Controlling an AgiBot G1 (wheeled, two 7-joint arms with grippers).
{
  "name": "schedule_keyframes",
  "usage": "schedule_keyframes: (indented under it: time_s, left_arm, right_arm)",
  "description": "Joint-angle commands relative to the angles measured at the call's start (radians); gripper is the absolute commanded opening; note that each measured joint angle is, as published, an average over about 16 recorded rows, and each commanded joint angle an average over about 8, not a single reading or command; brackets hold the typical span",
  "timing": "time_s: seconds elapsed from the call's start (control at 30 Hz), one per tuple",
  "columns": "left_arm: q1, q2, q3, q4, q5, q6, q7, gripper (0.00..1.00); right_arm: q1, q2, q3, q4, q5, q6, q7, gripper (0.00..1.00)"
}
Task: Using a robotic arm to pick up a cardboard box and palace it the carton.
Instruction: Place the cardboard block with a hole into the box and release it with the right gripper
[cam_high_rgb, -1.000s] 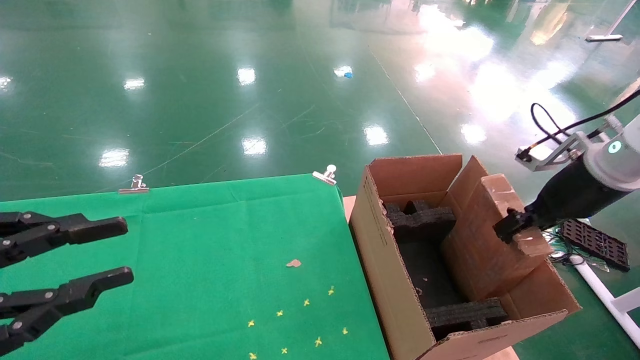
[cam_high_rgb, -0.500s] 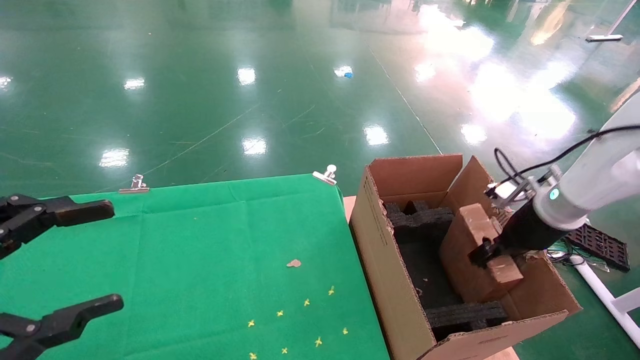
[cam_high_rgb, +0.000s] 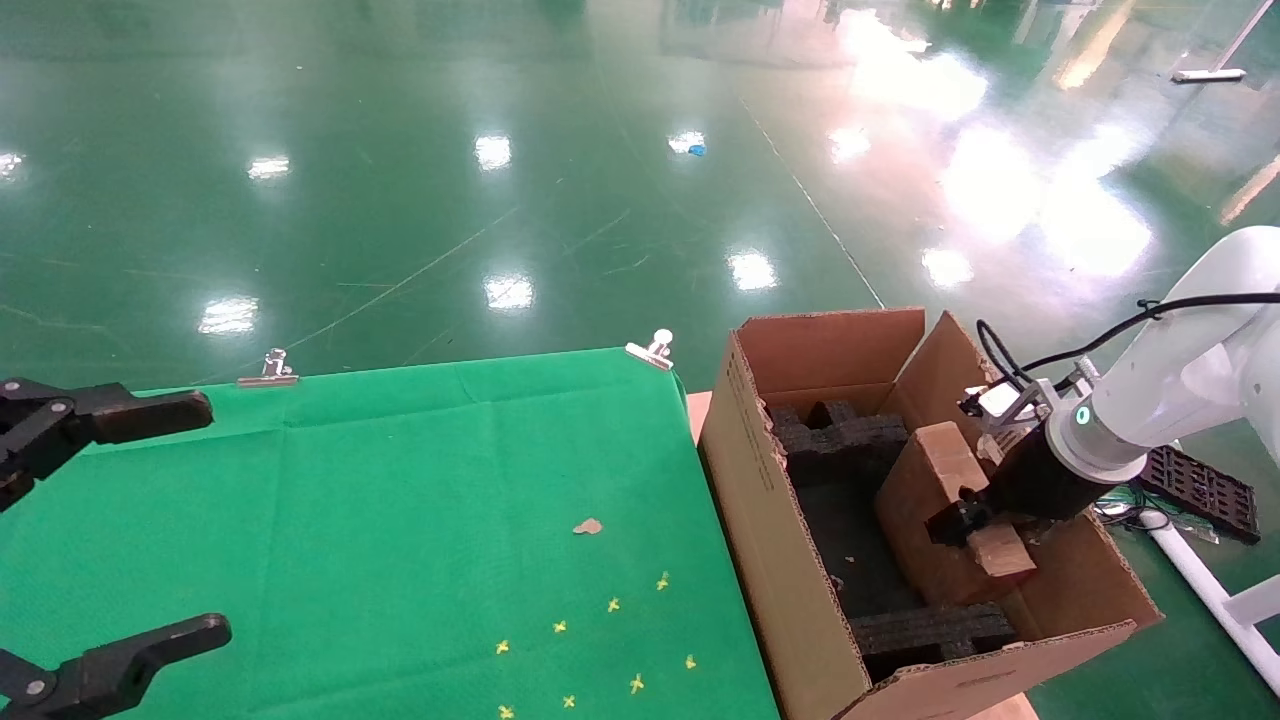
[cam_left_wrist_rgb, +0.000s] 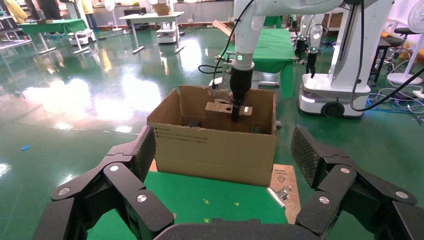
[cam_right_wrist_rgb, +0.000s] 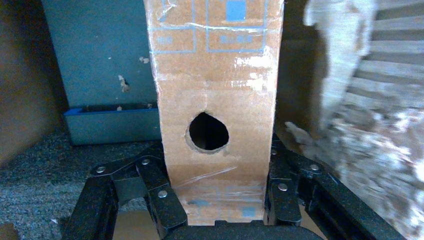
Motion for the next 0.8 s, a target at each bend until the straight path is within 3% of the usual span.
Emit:
schedule_keyframes:
  time_s: [0.03, 0.8]
  left_arm:
    - [0.0, 0.0, 0.0, 0.0, 0.0, 0.0, 0.0, 1.0]
    - [0.0, -0.001, 0.001, 0.0, -0.001, -0.001, 0.001, 1.0]
  right_arm:
    - [0.003, -0.002, -0.002, -0.008, -0.003, -0.001, 0.001, 1.0]
    - [0.06, -0.01, -0.011, -0.016, -0.015, -0.052, -0.005, 1.0]
